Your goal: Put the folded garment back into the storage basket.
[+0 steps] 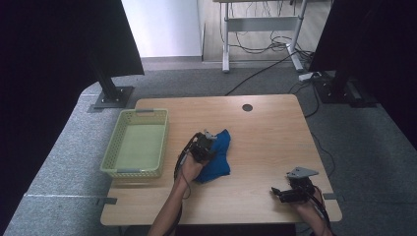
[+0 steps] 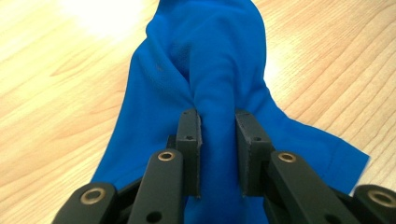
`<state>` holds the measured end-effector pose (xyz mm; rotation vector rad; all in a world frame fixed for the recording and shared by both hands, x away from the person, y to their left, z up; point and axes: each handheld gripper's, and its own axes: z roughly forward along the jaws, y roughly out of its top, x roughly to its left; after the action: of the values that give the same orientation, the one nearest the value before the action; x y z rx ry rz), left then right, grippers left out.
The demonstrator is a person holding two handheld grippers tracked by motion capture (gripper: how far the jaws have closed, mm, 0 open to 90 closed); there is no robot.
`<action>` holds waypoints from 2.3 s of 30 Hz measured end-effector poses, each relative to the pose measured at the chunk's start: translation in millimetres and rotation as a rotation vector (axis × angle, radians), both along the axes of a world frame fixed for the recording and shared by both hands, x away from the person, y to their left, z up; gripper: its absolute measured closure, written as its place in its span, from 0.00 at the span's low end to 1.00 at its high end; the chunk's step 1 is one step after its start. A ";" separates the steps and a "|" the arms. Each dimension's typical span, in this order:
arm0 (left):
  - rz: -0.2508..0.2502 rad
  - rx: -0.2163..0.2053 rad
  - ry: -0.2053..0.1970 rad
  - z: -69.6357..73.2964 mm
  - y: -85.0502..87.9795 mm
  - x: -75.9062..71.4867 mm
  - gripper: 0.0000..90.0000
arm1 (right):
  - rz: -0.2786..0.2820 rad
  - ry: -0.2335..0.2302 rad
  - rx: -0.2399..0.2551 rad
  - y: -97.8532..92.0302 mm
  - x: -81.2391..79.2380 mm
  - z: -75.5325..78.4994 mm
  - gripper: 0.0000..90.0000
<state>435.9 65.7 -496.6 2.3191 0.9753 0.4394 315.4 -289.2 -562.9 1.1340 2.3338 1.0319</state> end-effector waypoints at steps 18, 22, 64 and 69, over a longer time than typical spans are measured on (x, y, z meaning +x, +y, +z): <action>0.041 0.028 -0.040 27.2 28.1 1.0 0.82 | 0.000 0.000 0.000 0.0 0.0 0.0 0.10; 0.055 0.027 -0.049 32.5 34.7 0.7 0.82 | 0.000 0.000 0.000 0.0 0.0 0.0 0.10; 0.235 0.070 -0.166 104.3 123.5 -1.2 0.82 | -0.001 0.000 0.000 0.0 0.0 0.0 0.10; 0.267 0.078 -0.177 108.3 138.3 -0.6 0.82 | -0.001 0.000 0.000 0.1 0.0 0.0 0.10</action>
<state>435.3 204.0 -388.4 2.1798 1.2015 0.7889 315.3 -289.2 -562.9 1.1350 2.3333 1.0318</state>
